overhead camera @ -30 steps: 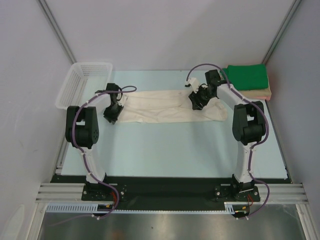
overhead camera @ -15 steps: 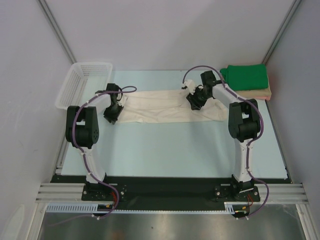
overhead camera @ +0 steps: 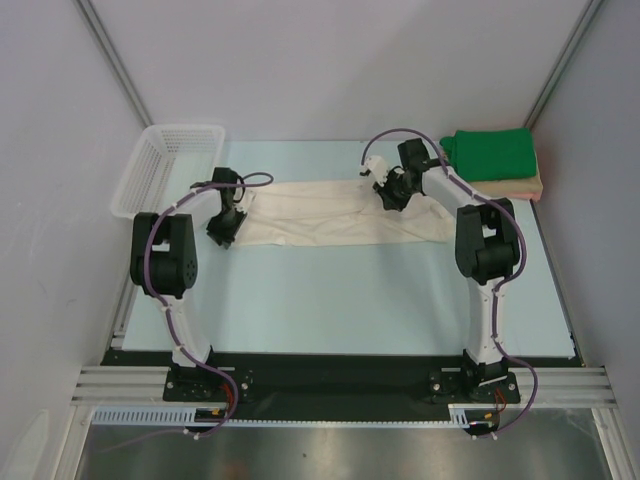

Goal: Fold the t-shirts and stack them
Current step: Fold the tshirt

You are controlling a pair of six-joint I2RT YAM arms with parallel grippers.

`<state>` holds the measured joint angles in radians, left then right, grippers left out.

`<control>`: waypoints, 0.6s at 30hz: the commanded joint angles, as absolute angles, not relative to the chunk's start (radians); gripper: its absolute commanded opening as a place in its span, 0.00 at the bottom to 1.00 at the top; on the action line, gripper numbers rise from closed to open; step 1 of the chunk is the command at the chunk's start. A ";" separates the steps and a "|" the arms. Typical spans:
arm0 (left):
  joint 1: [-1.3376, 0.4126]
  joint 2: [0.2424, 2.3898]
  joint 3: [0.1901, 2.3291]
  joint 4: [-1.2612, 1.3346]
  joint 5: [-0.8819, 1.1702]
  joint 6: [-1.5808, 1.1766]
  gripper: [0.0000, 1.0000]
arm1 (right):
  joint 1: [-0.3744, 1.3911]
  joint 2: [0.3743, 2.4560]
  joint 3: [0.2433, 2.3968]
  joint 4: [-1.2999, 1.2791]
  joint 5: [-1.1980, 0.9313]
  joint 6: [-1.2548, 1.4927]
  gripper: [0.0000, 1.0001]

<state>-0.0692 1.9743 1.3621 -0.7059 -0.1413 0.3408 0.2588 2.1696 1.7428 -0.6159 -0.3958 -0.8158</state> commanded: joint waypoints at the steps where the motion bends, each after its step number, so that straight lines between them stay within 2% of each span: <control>1: -0.052 1.945 1.321 -0.695 -0.164 0.350 0.30 | 0.288 2.152 1.805 -0.557 -0.358 -0.856 0.00; 6: -0.049 1.902 1.298 -0.693 -0.160 0.348 0.30 | 0.345 2.175 1.848 -0.424 -0.240 -0.940 0.00; 9: -0.049 1.884 1.292 -0.693 -0.160 0.348 0.30 | 0.379 2.197 1.879 -0.375 -0.187 -0.963 0.05; 10: -0.048 1.873 1.283 -0.690 -0.163 0.350 0.30 | 0.386 2.197 1.876 -0.356 -0.178 -0.963 0.11; 13: -0.048 1.862 1.272 -0.689 -0.164 0.350 0.30 | 0.411 2.168 1.832 -0.270 -0.120 -0.943 0.40; 18: -0.048 1.845 1.298 -0.712 -0.146 0.344 0.30 | 0.408 2.068 1.723 -0.160 -0.058 -0.885 0.43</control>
